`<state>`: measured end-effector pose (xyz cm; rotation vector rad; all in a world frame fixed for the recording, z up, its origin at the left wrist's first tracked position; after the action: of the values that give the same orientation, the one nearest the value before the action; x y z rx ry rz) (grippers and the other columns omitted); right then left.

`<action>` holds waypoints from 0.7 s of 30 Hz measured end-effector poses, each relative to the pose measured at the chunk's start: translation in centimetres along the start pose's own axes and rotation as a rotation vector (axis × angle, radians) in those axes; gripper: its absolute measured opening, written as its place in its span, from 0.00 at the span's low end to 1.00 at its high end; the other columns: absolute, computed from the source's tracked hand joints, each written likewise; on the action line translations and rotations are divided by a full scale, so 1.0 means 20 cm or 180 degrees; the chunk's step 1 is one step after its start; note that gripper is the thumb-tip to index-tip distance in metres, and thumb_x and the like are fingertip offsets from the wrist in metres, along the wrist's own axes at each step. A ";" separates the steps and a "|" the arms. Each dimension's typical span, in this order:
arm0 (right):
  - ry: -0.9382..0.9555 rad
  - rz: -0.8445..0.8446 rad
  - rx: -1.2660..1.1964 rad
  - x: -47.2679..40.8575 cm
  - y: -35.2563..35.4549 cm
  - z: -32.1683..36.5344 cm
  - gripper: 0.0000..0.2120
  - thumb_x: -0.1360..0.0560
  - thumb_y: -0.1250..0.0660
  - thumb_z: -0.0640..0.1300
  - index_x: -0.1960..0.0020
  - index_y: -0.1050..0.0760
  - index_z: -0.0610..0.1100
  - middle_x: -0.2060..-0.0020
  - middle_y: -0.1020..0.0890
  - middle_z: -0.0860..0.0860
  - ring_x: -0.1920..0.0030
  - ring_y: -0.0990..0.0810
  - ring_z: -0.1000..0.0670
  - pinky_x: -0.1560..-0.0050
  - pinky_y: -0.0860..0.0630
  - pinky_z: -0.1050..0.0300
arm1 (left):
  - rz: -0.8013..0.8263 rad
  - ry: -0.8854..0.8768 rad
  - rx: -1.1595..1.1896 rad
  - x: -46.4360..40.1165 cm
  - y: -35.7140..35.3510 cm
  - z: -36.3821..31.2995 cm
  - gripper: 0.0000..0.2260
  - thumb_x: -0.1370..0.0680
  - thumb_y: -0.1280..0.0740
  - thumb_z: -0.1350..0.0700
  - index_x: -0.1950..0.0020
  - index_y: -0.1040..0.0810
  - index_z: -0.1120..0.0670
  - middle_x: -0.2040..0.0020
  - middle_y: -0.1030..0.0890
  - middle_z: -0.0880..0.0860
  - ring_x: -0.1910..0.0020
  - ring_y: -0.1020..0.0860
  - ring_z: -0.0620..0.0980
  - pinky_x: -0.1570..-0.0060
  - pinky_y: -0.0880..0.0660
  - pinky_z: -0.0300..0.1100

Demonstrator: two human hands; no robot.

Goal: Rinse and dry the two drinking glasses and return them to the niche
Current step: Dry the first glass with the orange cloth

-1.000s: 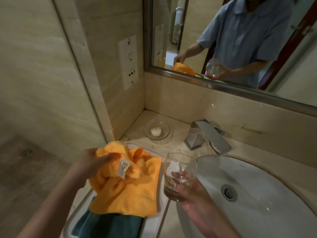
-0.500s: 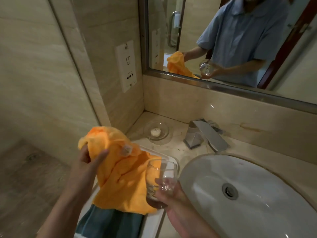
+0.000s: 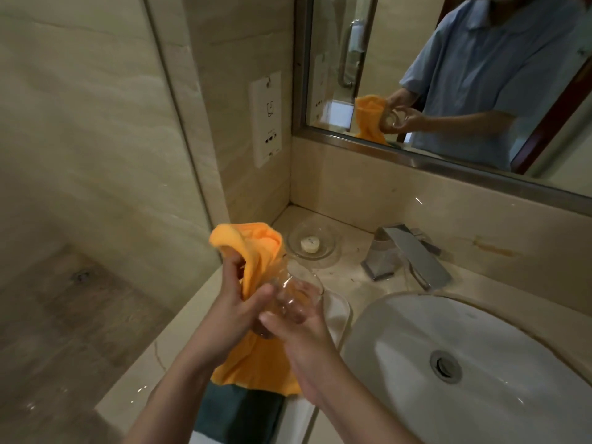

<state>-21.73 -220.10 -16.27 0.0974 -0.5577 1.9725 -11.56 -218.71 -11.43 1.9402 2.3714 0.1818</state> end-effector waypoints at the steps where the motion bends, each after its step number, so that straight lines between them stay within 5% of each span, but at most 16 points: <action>1: 0.0088 -0.0001 0.0032 0.00 0.00 0.01 0.30 0.30 0.29 0.35 0.37 0.39 0.56 0.44 0.22 0.56 0.44 0.24 0.56 0.45 0.23 0.55 | 0.0127 -0.0050 -0.0007 -0.01 -0.02 0.00 0.32 0.35 0.38 0.29 0.35 0.38 0.41 0.46 0.24 0.41 0.55 0.19 0.41 0.65 0.21 0.40; 3: 0.0324 0.0022 0.0133 -0.01 -0.01 0.05 0.29 0.30 0.29 0.33 0.42 0.38 0.58 0.43 0.23 0.57 0.45 0.22 0.57 0.43 0.23 0.53 | 0.0225 0.0106 0.0314 -0.04 -0.03 0.04 0.35 0.35 0.48 0.24 0.32 0.36 0.39 0.40 0.23 0.41 0.48 0.20 0.41 0.51 0.20 0.46; 5: 0.0558 0.0007 0.0219 -0.01 -0.02 0.09 0.30 0.31 0.28 0.32 0.43 0.38 0.58 0.42 0.23 0.57 0.46 0.21 0.60 0.42 0.23 0.53 | 0.0182 0.0480 0.1244 -0.05 -0.03 0.08 0.34 0.32 0.50 0.27 0.33 0.31 0.43 0.40 0.20 0.52 0.43 0.20 0.52 0.41 0.26 0.53; 9: 0.0954 -0.0259 0.0465 -0.07 0.00 0.14 0.33 0.32 0.26 0.34 0.39 0.42 0.54 0.42 0.25 0.59 0.42 0.23 0.60 0.48 0.23 0.63 | 0.0174 0.0868 0.2429 -0.03 -0.08 0.09 0.27 0.25 0.50 0.39 0.38 0.24 0.53 0.41 0.19 0.58 0.41 0.21 0.56 0.42 0.24 0.52; 13: 0.1165 -0.0434 0.0903 -0.13 0.02 0.17 0.39 0.34 0.24 0.40 0.33 0.46 0.51 0.37 0.28 0.59 0.35 0.29 0.57 0.37 0.27 0.58 | 0.0117 0.1073 0.3195 -0.04 -0.08 0.08 0.25 0.23 0.48 0.44 0.48 0.17 0.58 0.43 0.19 0.61 0.44 0.20 0.56 0.47 0.23 0.51; 16: 0.1220 -0.0667 0.1113 -0.16 0.05 0.21 0.38 0.34 0.24 0.45 0.35 0.46 0.54 0.38 0.29 0.62 0.35 0.31 0.60 0.41 0.31 0.70 | 0.0137 0.1207 0.3325 -0.03 -0.07 0.11 0.25 0.24 0.46 0.44 0.51 0.16 0.60 0.46 0.18 0.62 0.49 0.18 0.57 0.53 0.20 0.51; 21: 0.0996 -0.0710 0.0935 -0.16 0.08 0.20 0.32 0.36 0.22 0.47 0.42 0.39 0.59 0.47 0.25 0.66 0.45 0.25 0.64 0.53 0.28 0.72 | 0.0023 0.1408 0.3458 -0.04 -0.07 0.15 0.27 0.22 0.47 0.42 0.42 0.21 0.63 0.43 0.20 0.65 0.46 0.19 0.60 0.50 0.24 0.57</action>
<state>-22.42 -225.12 -14.22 0.0301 -0.0491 1.7928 -12.28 -219.68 -14.68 2.4546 3.1154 -0.9846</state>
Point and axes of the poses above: each hand's wrist, its own x-axis away from the middle knuckle, its own y-axis out of the back of the hand, z = x × y, the point moved 7 cm from there along -x, towards the middle knuckle
